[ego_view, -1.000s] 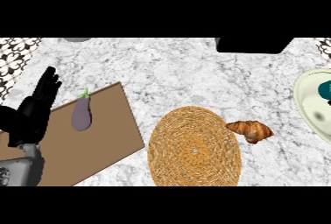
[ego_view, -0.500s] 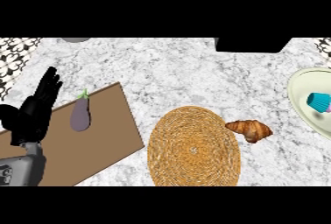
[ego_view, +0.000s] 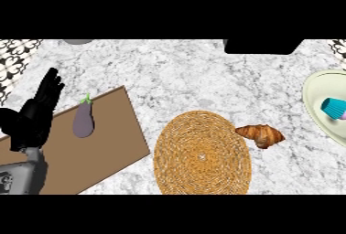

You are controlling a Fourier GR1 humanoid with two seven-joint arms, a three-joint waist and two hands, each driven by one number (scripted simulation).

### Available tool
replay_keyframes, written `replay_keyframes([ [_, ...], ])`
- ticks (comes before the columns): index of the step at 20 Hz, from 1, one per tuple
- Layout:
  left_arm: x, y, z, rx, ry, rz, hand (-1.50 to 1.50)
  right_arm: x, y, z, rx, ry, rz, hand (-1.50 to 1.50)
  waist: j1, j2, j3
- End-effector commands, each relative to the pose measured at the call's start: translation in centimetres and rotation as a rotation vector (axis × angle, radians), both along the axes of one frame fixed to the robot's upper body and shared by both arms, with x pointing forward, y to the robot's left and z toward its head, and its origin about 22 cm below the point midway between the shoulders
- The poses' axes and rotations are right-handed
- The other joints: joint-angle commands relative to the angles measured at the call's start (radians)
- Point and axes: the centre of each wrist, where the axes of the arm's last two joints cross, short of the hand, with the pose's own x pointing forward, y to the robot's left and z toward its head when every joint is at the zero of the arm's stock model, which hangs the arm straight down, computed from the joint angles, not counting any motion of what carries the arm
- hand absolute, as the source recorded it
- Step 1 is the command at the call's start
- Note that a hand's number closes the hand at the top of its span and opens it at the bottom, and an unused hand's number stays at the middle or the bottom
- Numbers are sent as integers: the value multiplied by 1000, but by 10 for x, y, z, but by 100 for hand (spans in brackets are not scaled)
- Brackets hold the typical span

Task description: Pick the cupcake from the placemat and place it in the bowl

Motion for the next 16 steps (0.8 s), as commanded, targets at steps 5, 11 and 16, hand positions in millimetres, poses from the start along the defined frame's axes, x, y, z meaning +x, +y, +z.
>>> replay_keyframes([
  [5, -6, -1, 1, -10, -4, -1, 0, -73, -48, 9, 82, 1, 2, -150, 3, 2, 5],
  [11, -13, 12, -6, -15, 16, 16, 0, -99, -62, 17, 179, 7, 58, -150, -13, -4, 8],
  [16, -9, 4, -6, -20, 18, 29, 0, -103, -65, 21, 202, -33, 81, -150, -21, -4, 9],
])
